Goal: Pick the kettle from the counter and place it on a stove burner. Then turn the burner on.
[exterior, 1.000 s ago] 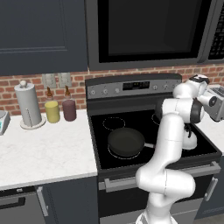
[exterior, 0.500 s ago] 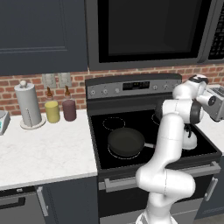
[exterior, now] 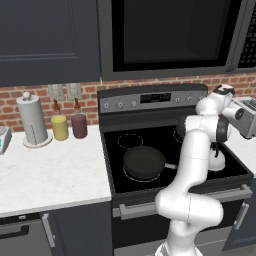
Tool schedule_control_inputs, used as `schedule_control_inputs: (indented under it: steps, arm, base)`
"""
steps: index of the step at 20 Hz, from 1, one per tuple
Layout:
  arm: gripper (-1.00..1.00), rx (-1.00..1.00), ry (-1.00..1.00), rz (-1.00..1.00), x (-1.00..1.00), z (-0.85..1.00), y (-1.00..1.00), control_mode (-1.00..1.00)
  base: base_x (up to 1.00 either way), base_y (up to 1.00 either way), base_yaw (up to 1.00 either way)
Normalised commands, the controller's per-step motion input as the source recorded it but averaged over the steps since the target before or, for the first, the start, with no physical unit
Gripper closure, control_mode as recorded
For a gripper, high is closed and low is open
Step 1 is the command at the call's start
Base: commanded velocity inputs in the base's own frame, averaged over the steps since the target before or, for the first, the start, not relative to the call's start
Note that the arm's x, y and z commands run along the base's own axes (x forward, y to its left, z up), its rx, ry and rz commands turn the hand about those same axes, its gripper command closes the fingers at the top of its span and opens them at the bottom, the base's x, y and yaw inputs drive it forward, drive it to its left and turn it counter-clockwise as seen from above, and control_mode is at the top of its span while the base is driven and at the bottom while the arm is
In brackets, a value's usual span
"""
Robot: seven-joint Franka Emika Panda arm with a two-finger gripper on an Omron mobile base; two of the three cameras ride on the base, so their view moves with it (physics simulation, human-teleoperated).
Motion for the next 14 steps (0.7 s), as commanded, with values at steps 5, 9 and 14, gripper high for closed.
schedule_control_inputs:
  steps: [5,9,14]
  arm:
    - [-1.0,0.0,0.0,0.0,0.22,0.0,0.0,-1.0]
    - [-1.0,0.0,0.02,0.0,0.27,0.0,0.02,-1.0]
    - [-1.0,0.0,0.02,0.0,0.21,0.0,0.04,-1.0]
  base:
    - [0.0,0.0,0.0]
    - [0.0,0.0,0.0]
    - [0.0,0.0,0.0]
